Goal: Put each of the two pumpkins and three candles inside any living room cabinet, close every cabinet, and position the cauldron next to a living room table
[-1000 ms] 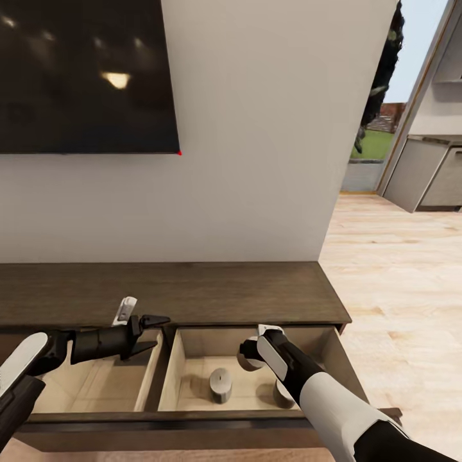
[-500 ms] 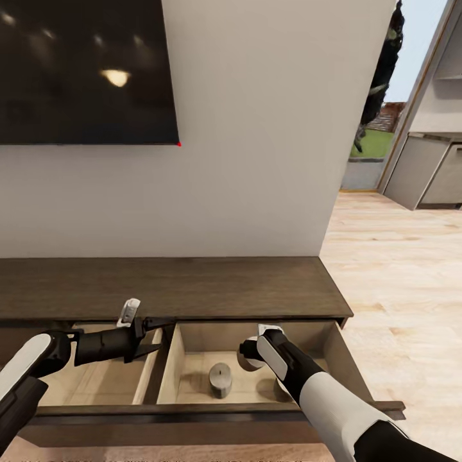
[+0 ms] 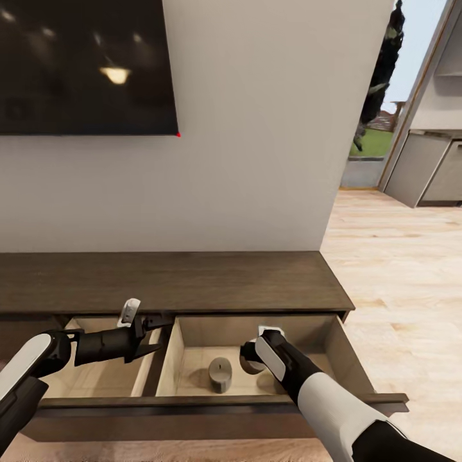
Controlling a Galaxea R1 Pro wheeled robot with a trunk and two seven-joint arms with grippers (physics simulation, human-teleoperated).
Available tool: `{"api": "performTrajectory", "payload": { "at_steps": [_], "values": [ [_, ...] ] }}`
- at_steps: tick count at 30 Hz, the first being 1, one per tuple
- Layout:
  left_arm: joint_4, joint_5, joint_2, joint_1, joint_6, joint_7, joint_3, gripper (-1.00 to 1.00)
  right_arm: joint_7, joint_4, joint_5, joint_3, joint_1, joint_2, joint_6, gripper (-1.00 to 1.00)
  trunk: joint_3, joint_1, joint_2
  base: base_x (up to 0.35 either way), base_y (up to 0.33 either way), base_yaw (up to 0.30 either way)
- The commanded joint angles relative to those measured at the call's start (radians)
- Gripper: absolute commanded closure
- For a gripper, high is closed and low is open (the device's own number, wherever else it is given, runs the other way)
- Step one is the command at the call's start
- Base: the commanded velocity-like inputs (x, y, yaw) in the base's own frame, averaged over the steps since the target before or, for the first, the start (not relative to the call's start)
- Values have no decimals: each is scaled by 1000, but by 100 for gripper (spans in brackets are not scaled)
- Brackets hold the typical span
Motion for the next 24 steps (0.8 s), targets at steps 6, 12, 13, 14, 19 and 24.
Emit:
{"api": "performTrajectory", "payload": {
  "at_steps": [6,12,13,14,19,24],
  "values": [
    [-1,11,0,-1,0,10,-3,-100,-15,-2,-11,7,-1,3,1,100,-7,8,-15,0,0,0],
    [-1,11,0,-1,0,10,-4,-100,-15,-2,-11,7,-1,3,1,100,-26,31,-57,0,0,0],
    [-1,11,0,-1,0,10,-4,-100,-15,-2,-11,7,-1,3,0,100,-29,34,-64,0,0,0],
    [-1,11,0,-1,0,9,-4,-100,-15,-2,-11,7,-1,3,0,100,-32,38,-71,0,0,0],
    [-1,11,0,-1,0,10,-5,-100,-15,-2,-11,7,-1,4,-1,100,-48,57,-106,0,0,0],
    [-1,11,0,-1,0,10,-5,-100,-15,-2,-11,7,-1,5,-1,100,-51,61,-113,0,0,0]
  ]
}}
